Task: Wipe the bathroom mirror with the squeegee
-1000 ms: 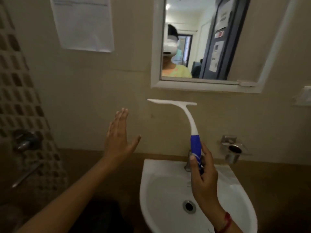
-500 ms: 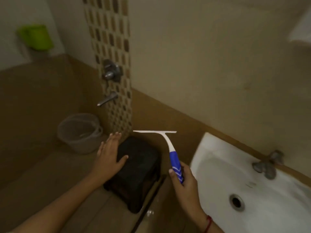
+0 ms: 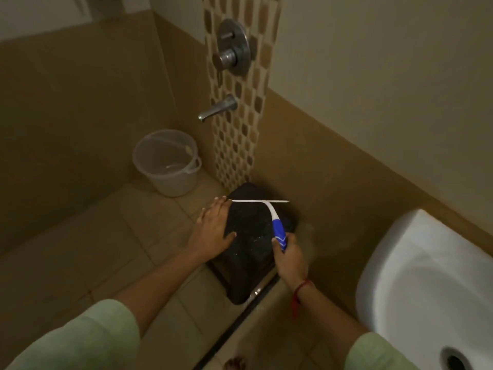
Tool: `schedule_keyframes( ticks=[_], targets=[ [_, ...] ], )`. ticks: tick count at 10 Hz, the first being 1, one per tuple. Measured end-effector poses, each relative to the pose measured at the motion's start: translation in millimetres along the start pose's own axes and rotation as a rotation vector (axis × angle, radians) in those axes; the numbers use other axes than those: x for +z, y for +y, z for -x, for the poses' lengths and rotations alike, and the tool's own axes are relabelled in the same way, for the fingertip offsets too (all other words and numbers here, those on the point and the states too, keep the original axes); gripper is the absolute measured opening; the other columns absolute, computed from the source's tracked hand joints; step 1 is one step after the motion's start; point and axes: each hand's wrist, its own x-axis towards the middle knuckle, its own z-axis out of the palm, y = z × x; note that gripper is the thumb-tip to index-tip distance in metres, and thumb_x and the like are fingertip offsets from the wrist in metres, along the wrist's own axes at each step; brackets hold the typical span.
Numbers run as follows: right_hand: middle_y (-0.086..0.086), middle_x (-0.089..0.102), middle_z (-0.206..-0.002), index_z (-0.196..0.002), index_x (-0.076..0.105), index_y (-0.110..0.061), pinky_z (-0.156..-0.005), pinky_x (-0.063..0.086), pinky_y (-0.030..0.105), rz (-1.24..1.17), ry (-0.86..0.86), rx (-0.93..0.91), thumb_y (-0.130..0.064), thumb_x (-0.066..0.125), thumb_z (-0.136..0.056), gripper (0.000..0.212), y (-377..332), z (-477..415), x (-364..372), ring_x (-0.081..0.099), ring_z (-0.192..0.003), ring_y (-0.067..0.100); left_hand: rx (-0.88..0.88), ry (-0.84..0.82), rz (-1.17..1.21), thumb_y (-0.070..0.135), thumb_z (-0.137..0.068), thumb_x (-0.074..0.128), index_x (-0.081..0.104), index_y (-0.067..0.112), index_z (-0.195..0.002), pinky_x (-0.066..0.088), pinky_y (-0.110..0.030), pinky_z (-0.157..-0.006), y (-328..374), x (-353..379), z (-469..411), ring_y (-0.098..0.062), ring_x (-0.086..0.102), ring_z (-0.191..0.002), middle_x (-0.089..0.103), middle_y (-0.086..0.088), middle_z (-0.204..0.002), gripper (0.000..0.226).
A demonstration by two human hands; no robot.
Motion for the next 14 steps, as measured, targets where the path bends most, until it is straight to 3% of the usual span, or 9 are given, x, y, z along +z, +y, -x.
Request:
schedule_keyframes(
  ticks=[1, 2, 4, 6, 8, 10, 11, 12, 14],
  targets=[
    [0.005, 0.058, -0.104, -0.108, 0.050, -0.018, -0.078, 0.052, 0.041, 0.036, -0.016, 0.017, -0.037, 0.050, -0.091, 0.026, 16.5, -24.5, 33.4, 0.059, -0.087, 0.019, -0.057, -0.037, 0.013, 0.035, -0.085, 0.059, 0.011, 0.011, -0.148, 0.010, -0.041, -0.118, -15.9, 31.4, -7.8, -0.019, 0.005, -0.146, 0.009, -0.005, -0.158, 0.083],
    [0.007, 0.052, -0.108, -0.107, 0.051, -0.014, -0.078, 0.049, 0.031, 0.114, 0.011, -0.005, -0.034, 0.052, -0.090, 0.026, 32.2, -40.4, 65.0, 0.056, -0.089, 0.017, -0.107, -0.090, 0.025, 0.036, -0.085, 0.060, 0.011, 0.012, -0.149, 0.010, -0.042, -0.118, -33.9, 59.4, -6.9, -0.018, 0.003, -0.146, 0.007, -0.004, -0.158, 0.084],
    [0.010, 0.053, -0.106, -0.107, 0.052, -0.010, -0.072, 0.042, 0.026, 0.159, 0.048, -0.030, -0.033, 0.053, -0.090, 0.028, 53.6, -62.6, 117.8, 0.054, -0.088, 0.018, -0.146, -0.163, -0.021, 0.039, -0.086, 0.058, 0.006, 0.015, -0.149, 0.009, -0.042, -0.119, -65.4, 101.1, -3.3, -0.019, 0.000, -0.146, 0.004, -0.003, -0.158, 0.085],
    [0.010, 0.053, -0.111, -0.115, 0.051, -0.010, -0.077, 0.039, 0.025, 0.155, 0.079, -0.033, -0.032, 0.052, -0.091, 0.032, 54.6, -82.9, 145.3, 0.055, -0.095, 0.019, -0.156, -0.171, -0.038, 0.039, -0.085, 0.057, 0.006, 0.016, -0.149, 0.007, -0.041, -0.118, -72.7, 122.1, -13.4, -0.018, -0.002, -0.146, 0.005, -0.001, -0.158, 0.085],
    [0.012, 0.059, -0.115, -0.116, 0.051, -0.012, -0.090, 0.043, 0.041, 0.137, 0.009, 0.104, -0.029, 0.065, -0.082, 0.040, 65.4, -89.5, 158.3, 0.055, -0.107, 0.029, -0.136, -0.198, -0.038, 0.036, -0.087, 0.057, 0.003, 0.014, -0.149, 0.007, -0.042, -0.119, -62.0, 126.9, -15.8, -0.019, -0.004, -0.146, 0.003, -0.002, -0.158, 0.085],
    [0.016, 0.060, -0.117, -0.126, 0.042, -0.010, -0.091, 0.045, 0.040, 0.075, -0.084, 0.186, -0.025, 0.070, -0.078, 0.057, 71.9, -91.6, 157.6, 0.056, -0.108, 0.033, -0.133, -0.209, -0.047, 0.037, -0.087, 0.057, 0.004, 0.014, -0.149, 0.005, -0.041, -0.118, -57.5, 132.0, -15.6, -0.018, -0.004, -0.146, 0.004, -0.002, -0.158, 0.085],
    [0.016, 0.056, -0.124, -0.131, 0.039, -0.008, -0.096, 0.043, 0.043, -0.074, -0.104, 0.234, -0.020, 0.073, -0.076, 0.065, 65.3, -87.2, 147.1, 0.052, -0.114, 0.031, -0.139, -0.235, -0.049, 0.038, -0.085, 0.059, 0.006, 0.015, -0.149, 0.007, -0.044, -0.118, -49.2, 128.5, -12.7, -0.019, -0.002, -0.146, 0.006, -0.002, -0.158, 0.086],
    [0.014, 0.052, -0.125, -0.129, 0.044, -0.009, -0.096, 0.044, 0.040, -0.180, -0.008, 0.233, -0.020, 0.071, -0.078, 0.059, 42.8, -70.3, 120.6, 0.052, -0.113, 0.028, -0.125, -0.232, -0.011, 0.036, -0.084, 0.061, 0.010, 0.015, -0.148, 0.009, -0.045, -0.118, -33.0, 108.8, -6.3, -0.021, -0.001, -0.146, 0.007, -0.004, -0.158, 0.085],
    [0.005, 0.051, -0.104, -0.113, 0.057, -0.011, -0.085, 0.048, 0.033, -0.315, 0.143, -0.059, -0.011, 0.063, -0.082, 0.031, -17.6, -3.8, 25.7, 0.056, -0.094, 0.021, -0.021, -0.032, 0.127, 0.033, -0.081, 0.065, 0.024, 0.012, -0.146, 0.017, -0.045, -0.117, 28.2, 25.0, 14.8, -0.023, 0.010, -0.145, 0.019, -0.007, -0.155, 0.080]
  ],
)
